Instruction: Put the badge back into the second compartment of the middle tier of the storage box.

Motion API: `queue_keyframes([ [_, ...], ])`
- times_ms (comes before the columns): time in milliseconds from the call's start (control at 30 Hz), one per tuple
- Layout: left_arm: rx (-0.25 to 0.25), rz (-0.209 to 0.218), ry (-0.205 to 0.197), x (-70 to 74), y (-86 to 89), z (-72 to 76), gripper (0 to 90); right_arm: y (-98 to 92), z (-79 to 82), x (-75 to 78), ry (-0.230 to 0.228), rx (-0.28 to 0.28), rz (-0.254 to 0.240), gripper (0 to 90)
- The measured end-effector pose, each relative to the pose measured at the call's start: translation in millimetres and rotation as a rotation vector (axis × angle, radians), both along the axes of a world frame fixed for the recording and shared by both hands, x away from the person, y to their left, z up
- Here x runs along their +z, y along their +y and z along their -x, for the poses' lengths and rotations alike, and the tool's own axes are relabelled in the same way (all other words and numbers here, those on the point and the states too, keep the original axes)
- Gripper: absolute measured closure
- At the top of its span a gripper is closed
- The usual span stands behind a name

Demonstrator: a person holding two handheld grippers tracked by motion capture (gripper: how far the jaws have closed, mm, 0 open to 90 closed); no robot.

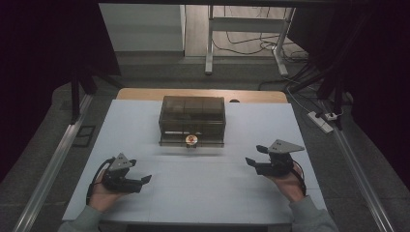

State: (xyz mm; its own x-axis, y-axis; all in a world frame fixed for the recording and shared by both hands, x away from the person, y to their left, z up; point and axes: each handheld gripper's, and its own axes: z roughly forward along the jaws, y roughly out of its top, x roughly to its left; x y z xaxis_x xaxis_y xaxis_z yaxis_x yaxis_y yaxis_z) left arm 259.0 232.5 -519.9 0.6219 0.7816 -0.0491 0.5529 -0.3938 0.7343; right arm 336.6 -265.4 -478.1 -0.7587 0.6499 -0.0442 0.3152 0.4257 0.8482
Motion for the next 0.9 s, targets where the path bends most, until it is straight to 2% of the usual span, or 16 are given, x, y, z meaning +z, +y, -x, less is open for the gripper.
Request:
queue_keyframes([
  [267, -0.001, -0.001, -0.003, 0.4, -0.1, 0.3, 16.1, -23.4, 7.6, -11.6, 0.006, -0.036, 0.021, 32.6],
  [467, -0.001, -0.001, -0.004, 0.4, -0.2, 0.3, 16.1, -38.8, 9.1, -17.8, 0.023, -0.068, 0.019, 32.3],
  [600, -0.001, -0.003, -0.005, 0.6, -0.5, 0.3, 16.1, -43.0, 9.1, -19.2, 0.03, -0.079, 0.03, 32.1],
  [900, 0.001, -0.002, -0.006, 0.6, -0.1, 0.3, 16.1, -41.0, 8.7, -21.0, 0.032, -0.063, 0.029, 31.7],
])
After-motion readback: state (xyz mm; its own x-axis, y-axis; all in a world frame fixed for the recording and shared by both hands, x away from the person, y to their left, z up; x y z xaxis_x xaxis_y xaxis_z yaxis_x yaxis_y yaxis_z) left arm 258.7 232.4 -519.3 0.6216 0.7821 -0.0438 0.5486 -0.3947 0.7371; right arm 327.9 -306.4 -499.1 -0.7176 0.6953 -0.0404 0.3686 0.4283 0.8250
